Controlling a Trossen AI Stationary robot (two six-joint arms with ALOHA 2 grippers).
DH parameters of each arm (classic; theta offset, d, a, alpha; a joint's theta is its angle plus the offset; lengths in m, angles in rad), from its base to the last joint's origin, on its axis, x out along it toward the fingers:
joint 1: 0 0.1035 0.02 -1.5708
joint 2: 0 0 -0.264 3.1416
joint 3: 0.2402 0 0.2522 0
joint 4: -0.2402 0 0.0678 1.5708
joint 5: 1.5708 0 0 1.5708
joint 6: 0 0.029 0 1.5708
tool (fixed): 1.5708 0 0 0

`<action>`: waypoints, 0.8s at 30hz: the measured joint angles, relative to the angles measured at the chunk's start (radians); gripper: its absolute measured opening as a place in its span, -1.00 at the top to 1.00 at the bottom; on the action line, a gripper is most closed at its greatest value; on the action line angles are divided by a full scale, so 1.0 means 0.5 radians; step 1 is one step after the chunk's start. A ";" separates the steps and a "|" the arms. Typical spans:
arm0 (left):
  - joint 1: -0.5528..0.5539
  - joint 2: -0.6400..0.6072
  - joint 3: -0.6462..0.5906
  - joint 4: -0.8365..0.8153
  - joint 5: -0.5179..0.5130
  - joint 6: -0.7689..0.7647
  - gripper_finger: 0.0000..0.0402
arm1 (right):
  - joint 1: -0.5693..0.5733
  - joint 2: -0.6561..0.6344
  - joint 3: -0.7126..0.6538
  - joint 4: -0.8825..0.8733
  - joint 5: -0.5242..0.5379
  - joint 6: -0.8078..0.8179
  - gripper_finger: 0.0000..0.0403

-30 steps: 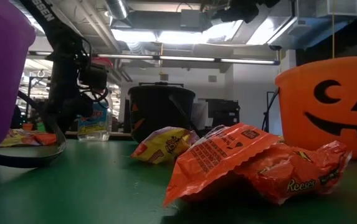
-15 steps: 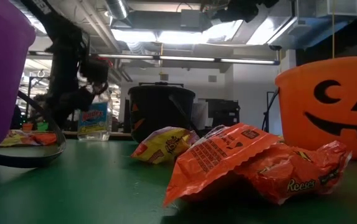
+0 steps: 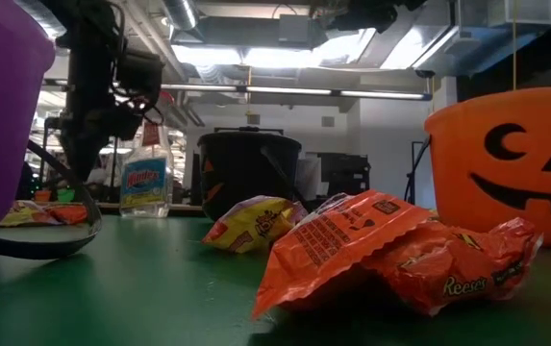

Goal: Sort candy
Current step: Put the yellow candy into the violet bucket

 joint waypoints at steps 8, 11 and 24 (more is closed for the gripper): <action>0.102 0.110 -0.153 0.144 0.043 -0.055 0.31 | 0.000 0.000 0.000 0.014 -0.005 -0.038 -0.15; 0.141 0.140 -0.153 0.146 0.046 -0.126 0.14 | 0.000 0.000 0.000 0.012 -0.006 -0.038 -0.15; 0.211 0.497 -0.141 0.241 0.030 -0.138 -0.23 | 0.000 0.000 0.000 0.001 -0.008 -0.038 -0.15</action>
